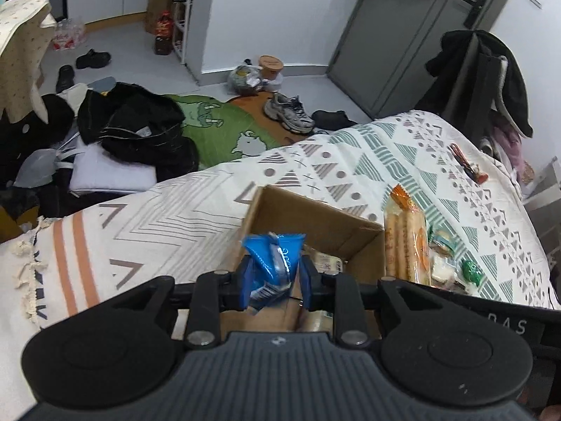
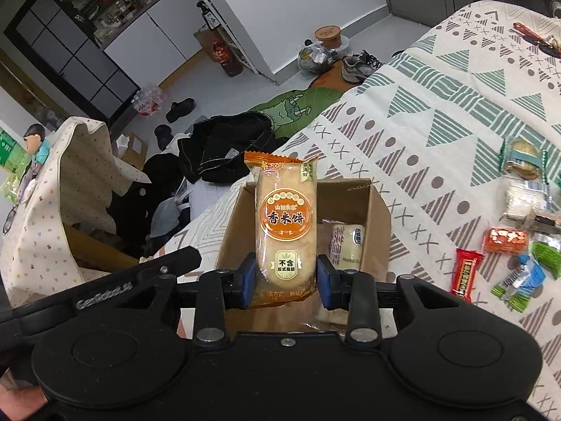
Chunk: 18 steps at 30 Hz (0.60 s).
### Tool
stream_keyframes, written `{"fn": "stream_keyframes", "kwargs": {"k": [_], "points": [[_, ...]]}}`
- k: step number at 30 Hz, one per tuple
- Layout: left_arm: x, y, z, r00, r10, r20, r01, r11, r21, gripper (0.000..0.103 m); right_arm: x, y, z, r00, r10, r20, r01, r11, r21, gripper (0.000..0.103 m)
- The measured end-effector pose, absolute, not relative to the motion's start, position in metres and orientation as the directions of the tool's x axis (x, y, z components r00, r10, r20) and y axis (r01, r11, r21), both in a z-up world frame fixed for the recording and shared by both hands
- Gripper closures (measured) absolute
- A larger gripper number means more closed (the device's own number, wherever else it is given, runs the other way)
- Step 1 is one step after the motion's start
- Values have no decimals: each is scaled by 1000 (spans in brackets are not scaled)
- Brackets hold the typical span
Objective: Organize snacks
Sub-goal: 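Carry both snacks over the cardboard box and release them inside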
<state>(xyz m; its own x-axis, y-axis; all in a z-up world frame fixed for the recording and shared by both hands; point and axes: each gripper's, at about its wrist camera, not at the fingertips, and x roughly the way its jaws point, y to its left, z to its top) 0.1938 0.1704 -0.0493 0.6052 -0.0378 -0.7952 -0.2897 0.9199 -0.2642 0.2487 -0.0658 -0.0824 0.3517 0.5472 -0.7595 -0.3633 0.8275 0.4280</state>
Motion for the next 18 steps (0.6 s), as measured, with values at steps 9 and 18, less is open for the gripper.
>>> {"fn": "stream_keyframes", "kwargs": {"k": [9, 18], "points": [[192, 184, -39, 610, -19, -792, -324, 906, -271, 54, 252, -70, -86, 349, 553, -756, -348, 826, 444, 44], [186, 170, -37, 598, 12, -801, -329, 915, -232, 26, 238, -116, -84, 369, 530, -764, -318, 844, 432, 40]]}}
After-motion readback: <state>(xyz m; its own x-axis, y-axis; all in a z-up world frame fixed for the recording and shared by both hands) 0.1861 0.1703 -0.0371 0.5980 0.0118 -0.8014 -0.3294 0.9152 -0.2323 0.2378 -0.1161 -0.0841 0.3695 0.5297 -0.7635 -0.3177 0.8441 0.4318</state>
